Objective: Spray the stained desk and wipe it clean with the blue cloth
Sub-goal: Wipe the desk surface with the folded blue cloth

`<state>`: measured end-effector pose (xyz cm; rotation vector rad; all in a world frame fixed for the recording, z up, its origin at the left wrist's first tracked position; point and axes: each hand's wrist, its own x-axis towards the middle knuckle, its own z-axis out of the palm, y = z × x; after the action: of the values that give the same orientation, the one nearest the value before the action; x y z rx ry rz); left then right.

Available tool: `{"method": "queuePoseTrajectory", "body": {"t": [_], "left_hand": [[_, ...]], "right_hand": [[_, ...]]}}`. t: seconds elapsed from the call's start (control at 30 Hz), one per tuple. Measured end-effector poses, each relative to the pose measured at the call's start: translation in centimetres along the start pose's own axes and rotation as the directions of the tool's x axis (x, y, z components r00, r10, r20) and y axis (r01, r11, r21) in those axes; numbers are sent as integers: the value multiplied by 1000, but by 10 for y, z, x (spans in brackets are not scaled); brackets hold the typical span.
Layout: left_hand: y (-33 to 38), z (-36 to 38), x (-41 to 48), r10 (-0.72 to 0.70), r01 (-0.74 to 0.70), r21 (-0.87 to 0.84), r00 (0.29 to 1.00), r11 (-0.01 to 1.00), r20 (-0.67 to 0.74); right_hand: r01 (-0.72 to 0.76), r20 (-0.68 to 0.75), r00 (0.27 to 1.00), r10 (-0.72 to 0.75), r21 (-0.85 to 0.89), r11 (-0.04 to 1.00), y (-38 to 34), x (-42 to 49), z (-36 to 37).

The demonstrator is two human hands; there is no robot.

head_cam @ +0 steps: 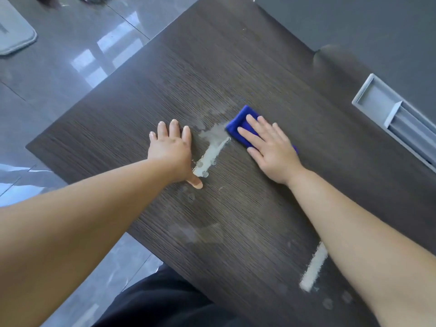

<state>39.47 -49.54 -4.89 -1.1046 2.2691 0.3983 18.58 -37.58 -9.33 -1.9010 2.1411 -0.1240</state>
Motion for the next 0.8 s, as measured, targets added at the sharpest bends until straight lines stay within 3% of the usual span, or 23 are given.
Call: {"method": "queuePoseTrajectory", "body": {"t": [0.07, 0.13, 0.17, 0.2, 0.23, 0.33, 0.37, 0.43, 0.5, 0.57, 0.67, 0.7, 0.73, 0.8], "left_hand": [[-1, -2, 1, -4, 4, -16, 1000, 1000, -9], [0, -3, 0, -9, 9, -39, 1000, 999, -6], [-1, -2, -1, -12, 11, -44, 1000, 999, -6], [-1, -2, -1, -13, 13, -42, 1000, 999, -6], [-1, -2, -1, -13, 13, -37, 1000, 999, -7], [-2, -1, -1, -12, 12, -23, 1000, 1000, -6], [-1, -1, -1, -9, 9, -18, 1000, 1000, -5], [-2, 0, 0, -8, 8, -15, 1000, 1000, -4], [-2, 0, 0, -5, 5, -16, 1000, 1000, -4], [-3, 0, 0, -7, 7, -29, 1000, 1000, -9], [-3, 0, -1, -7, 7, -33, 1000, 999, -11], [-3, 1, -1, -10, 10, -34, 1000, 999, -15], [-4, 2, 0, -16, 15, -39, 1000, 999, -21], [-4, 3, 1, -17, 15, -48, 999, 999, -45]], "right_hand": [[-239, -50, 970, 239, 8, 971, 15, 15, -4], [-547, -124, 827, 549, 54, 835, 6, 41, -3], [-627, -136, 765, 629, 66, 777, -7, 52, -1], [-637, -137, 757, 639, 62, 768, -23, 60, 2], [-578, -136, 805, 578, 40, 815, -39, 63, 7], [-125, -62, 990, 124, -15, 992, -67, 32, 20], [30, -22, 999, -30, -27, 999, -63, 14, 22], [202, 47, 979, -200, -41, 979, -35, -9, 17], [144, 47, 989, -142, -62, 988, 0, -11, 7], [-142, -3, 990, 142, -28, 990, 13, 6, 0], [-552, -134, 824, 550, 27, 833, -23, 42, 6], [-584, -148, 799, 582, 38, 811, -41, 50, 10], [-549, -142, 825, 547, 31, 835, -59, 52, 14], [-315, -86, 946, 312, -19, 949, -83, 39, 22]]}}
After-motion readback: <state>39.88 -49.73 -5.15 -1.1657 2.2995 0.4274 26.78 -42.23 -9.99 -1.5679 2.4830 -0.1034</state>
